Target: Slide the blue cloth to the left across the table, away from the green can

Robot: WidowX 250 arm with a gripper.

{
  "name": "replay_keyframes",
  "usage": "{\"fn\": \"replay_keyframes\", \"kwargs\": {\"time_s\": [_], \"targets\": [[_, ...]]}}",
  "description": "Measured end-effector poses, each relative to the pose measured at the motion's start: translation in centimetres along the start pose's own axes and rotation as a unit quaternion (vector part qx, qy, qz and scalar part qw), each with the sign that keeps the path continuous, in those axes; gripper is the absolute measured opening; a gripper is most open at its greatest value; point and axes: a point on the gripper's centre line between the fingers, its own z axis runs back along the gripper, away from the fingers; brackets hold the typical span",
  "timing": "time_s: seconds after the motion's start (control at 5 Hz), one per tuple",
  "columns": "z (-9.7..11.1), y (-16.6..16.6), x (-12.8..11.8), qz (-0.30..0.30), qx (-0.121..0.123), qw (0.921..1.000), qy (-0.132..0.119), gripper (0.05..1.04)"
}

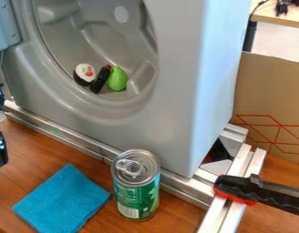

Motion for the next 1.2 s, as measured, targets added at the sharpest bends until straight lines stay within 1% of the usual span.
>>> {"fn": "replay_keyframes", "kwargs": {"time_s": [0.2, 0.4, 0.6, 0.8, 1.0, 1.2], "targets": [[-0.4, -0.1, -0.1, 0.001, -0.006, 1.0, 0.005, 0.998], [-1.5, -1.9, 1.8, -0.035, -0.017, 0.9991, -0.019, 0.998], [-2.3, -3.1, 2.9, -0.053, -0.03, 0.9976, -0.035, 0.998], [-4.6, -4.2, 3.8, -0.063, -0.049, 0.9962, -0.036, 0.998], [-6.5, -4.5, 4.0, -0.063, -0.065, 0.9956, -0.026, 0.998], [-8.9, -5.3, 3.9, -0.066, -0.071, 0.9952, -0.012, 0.998]]}}
